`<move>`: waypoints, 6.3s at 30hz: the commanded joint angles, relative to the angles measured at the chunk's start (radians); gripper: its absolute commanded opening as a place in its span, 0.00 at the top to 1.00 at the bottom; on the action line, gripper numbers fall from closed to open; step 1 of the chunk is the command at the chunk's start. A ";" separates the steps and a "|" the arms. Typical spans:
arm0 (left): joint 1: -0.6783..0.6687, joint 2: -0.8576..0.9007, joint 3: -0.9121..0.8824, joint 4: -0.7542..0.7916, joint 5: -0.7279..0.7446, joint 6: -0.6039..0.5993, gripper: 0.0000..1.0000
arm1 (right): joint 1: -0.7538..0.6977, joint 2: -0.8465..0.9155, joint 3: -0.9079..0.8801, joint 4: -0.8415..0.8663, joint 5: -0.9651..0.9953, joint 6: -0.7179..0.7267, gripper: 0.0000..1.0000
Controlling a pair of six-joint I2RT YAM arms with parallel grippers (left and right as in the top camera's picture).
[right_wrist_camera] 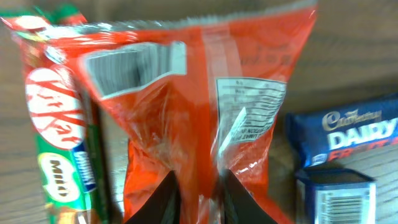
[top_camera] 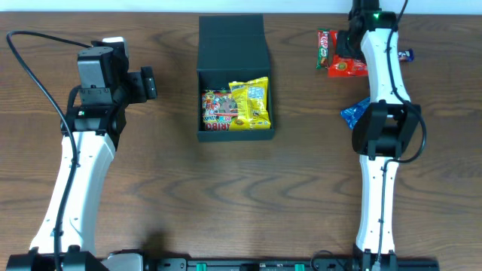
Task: Pack container
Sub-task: 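Grasp the red snack bag with the right gripper, then carry the red bag with the right gripper over the box, then lower the red bag into the box's left side and release, then return the right gripper to the blue bars on the right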
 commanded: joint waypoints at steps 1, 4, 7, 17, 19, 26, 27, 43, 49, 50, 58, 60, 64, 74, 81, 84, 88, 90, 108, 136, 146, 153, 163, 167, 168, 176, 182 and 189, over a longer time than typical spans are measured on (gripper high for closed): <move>0.004 0.010 -0.006 0.007 -0.007 -0.003 0.05 | 0.009 -0.083 0.087 -0.008 -0.003 0.027 0.80; 0.004 0.010 -0.006 0.007 -0.007 0.000 0.05 | 0.021 -0.135 0.116 -0.015 -0.002 0.027 0.81; 0.004 0.010 -0.006 0.008 -0.008 0.005 0.05 | 0.046 -0.197 0.118 -0.021 -0.002 0.027 0.81; 0.004 0.010 -0.006 0.007 -0.007 0.025 0.04 | 0.133 -0.238 0.075 -0.069 0.151 0.080 0.47; 0.004 0.010 -0.006 0.005 -0.007 0.024 0.05 | 0.116 -0.203 0.039 -0.068 0.150 0.127 0.42; 0.004 0.009 -0.006 0.006 -0.007 0.024 0.05 | 0.043 -0.087 0.013 -0.074 0.016 0.179 0.29; 0.004 0.010 -0.006 0.006 -0.007 0.024 0.05 | 0.035 -0.077 0.013 -0.074 0.011 0.185 0.29; 0.004 0.010 -0.006 0.018 -0.007 0.024 0.05 | -0.003 0.023 0.012 -0.047 -0.114 0.214 0.39; 0.004 0.010 -0.006 0.018 -0.007 0.024 0.05 | -0.003 0.039 0.012 -0.048 -0.119 0.218 0.50; 0.004 0.010 -0.006 0.018 -0.007 0.024 0.05 | -0.003 0.039 0.012 -0.048 -0.119 0.218 0.55; 0.004 0.010 -0.006 0.018 -0.007 0.024 0.05 | -0.003 0.039 0.012 -0.048 -0.119 0.219 0.90; 0.004 0.010 -0.006 0.018 -0.007 0.024 0.05 | -0.003 0.039 0.012 -0.048 -0.119 0.222 0.97; 0.004 0.010 -0.006 0.018 -0.007 0.024 0.05 | -0.003 0.039 0.013 -0.049 -0.119 0.222 0.99; 0.004 0.010 -0.006 0.019 -0.007 0.024 0.05 | 0.007 -0.127 0.026 -0.067 -0.048 0.220 0.99; 0.004 0.010 -0.006 0.042 -0.008 0.024 0.04 | 0.076 -0.329 0.026 -0.100 -0.033 0.192 0.99; 0.004 0.010 -0.006 0.050 -0.012 0.024 0.05 | 0.144 -0.368 0.026 -0.132 -0.034 0.192 0.99; 0.004 0.010 -0.006 0.051 -0.055 0.023 0.05 | 0.269 -0.364 0.026 -0.180 -0.093 0.214 0.99; 0.004 0.010 -0.006 0.051 -0.060 0.024 0.05 | 0.326 -0.352 0.026 -0.192 -0.108 0.236 0.99; 0.004 0.009 -0.006 0.040 -0.059 0.023 0.05 | 0.639 -0.212 0.024 -0.295 -0.132 0.452 0.99; 0.004 0.009 -0.006 0.018 -0.058 0.023 0.05 | 0.687 -0.119 0.020 -0.367 -0.160 0.372 0.12; 0.004 0.009 -0.006 0.018 -0.056 0.023 0.05 | 0.657 -0.206 0.019 -0.344 -0.182 0.238 0.99; 0.004 0.009 -0.006 0.018 -0.056 0.023 0.05 | 0.662 -0.134 0.018 -0.352 -0.193 0.212 0.99; 0.004 0.009 -0.006 0.017 -0.056 0.023 0.05 | 0.679 0.008 0.018 -0.378 -0.246 0.167 0.99; 0.004 0.009 -0.006 0.018 -0.056 0.023 0.04 | 0.679 0.039 0.018 -0.389 -0.246 0.159 0.99; 0.004 0.009 -0.006 0.017 -0.056 0.023 0.04 | 0.679 0.039 0.018 -0.386 -0.246 0.153 0.99; 0.004 0.009 -0.006 0.017 -0.056 0.023 0.05 | 0.664 -0.021 0.021 -0.373 -0.266 0.127 0.99; 0.004 0.009 -0.006 0.018 -0.056 0.023 0.05 | 0.613 -0.208 0.022 -0.299 -0.240 0.112 0.99; 0.004 0.009 -0.006 0.018 -0.055 0.023 0.05 | 0.457 -0.411 0.022 -0.158 0.050 0.113 0.99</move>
